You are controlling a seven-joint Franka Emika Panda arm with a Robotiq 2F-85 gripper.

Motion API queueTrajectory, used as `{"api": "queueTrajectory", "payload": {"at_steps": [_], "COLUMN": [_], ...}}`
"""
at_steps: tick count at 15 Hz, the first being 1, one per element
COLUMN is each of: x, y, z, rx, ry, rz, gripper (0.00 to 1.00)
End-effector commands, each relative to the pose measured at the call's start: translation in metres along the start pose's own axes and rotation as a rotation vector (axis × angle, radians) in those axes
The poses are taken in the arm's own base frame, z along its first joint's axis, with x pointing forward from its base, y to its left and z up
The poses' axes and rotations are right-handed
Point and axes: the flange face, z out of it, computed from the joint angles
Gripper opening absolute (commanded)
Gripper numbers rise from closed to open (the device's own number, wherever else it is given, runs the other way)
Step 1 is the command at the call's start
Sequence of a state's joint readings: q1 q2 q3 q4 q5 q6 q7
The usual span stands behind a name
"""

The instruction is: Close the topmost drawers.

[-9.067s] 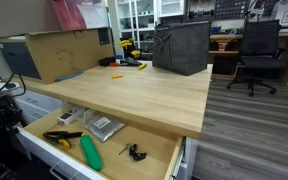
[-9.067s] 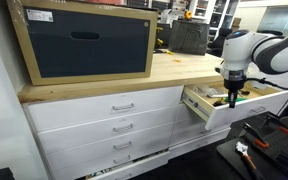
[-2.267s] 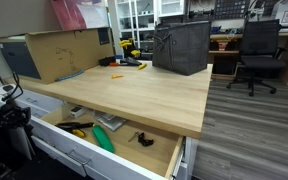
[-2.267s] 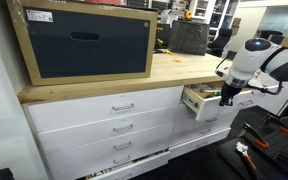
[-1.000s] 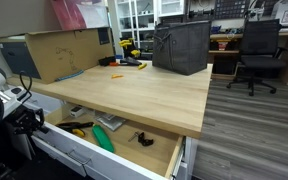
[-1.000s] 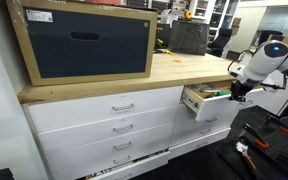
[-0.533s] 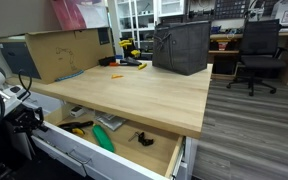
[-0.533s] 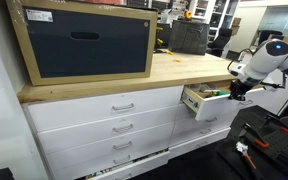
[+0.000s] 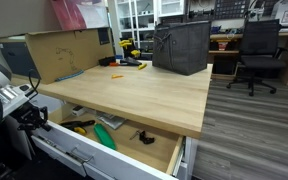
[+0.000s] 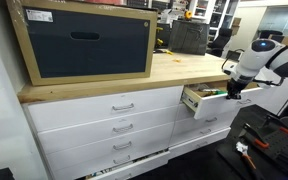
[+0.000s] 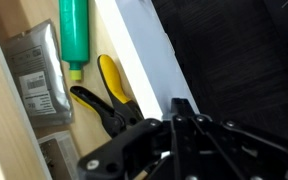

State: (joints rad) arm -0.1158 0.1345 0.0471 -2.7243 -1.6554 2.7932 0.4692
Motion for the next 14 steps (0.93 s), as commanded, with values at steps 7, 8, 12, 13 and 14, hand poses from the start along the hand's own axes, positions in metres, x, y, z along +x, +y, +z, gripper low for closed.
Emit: {"api": "queueTrajectory", "payload": {"at_steps": [7, 8, 12, 13, 14], "x": [0.077, 0.081, 0.084, 0.088, 0.087], "y": [0.074, 0.080, 0.101, 0.092, 0.082], "z": [0.024, 0.027, 0.038, 0.030, 0.019], "rx": [-0.073, -0.085, -0.100, -0.083, -0.069], "ry": [-0.036, -0.037, -0.029, -0.028, -0.026], "rz": [0.099, 0.099, 0.103, 0.099, 0.095], "gripper": [0.00, 0.00, 0.00, 0.00, 0.00]}}
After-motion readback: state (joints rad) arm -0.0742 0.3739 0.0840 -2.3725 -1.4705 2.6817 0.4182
